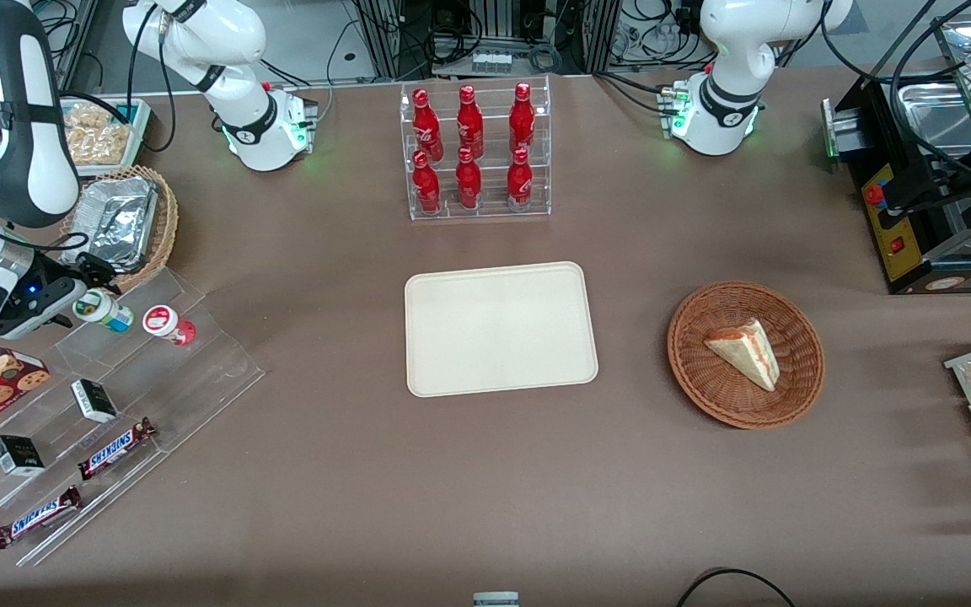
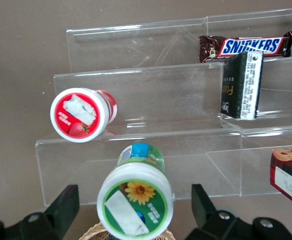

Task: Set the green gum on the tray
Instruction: 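Close the right gripper around the green gum tub, then lift the green gum tub and carry it over the cream tray, then lower the green gum tub onto the tray and open the right gripper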

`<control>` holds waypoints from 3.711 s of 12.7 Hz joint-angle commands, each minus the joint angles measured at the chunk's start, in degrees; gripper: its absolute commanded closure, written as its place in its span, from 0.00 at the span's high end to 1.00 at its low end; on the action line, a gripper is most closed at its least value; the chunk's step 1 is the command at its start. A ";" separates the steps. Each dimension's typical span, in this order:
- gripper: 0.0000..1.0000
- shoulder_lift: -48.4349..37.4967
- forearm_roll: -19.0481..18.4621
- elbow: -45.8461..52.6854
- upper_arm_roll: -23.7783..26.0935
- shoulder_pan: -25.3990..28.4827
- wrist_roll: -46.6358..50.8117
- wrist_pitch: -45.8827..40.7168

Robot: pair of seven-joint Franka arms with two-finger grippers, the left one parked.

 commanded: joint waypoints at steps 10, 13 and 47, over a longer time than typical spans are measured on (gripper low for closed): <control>0.00 -0.71 -0.80 5.72 0.74 1.13 -0.84 -5.60; 0.00 -0.71 -0.54 12.40 0.83 4.99 5.47 -14.92; 0.00 43.94 6.40 43.10 1.00 63.19 96.29 5.62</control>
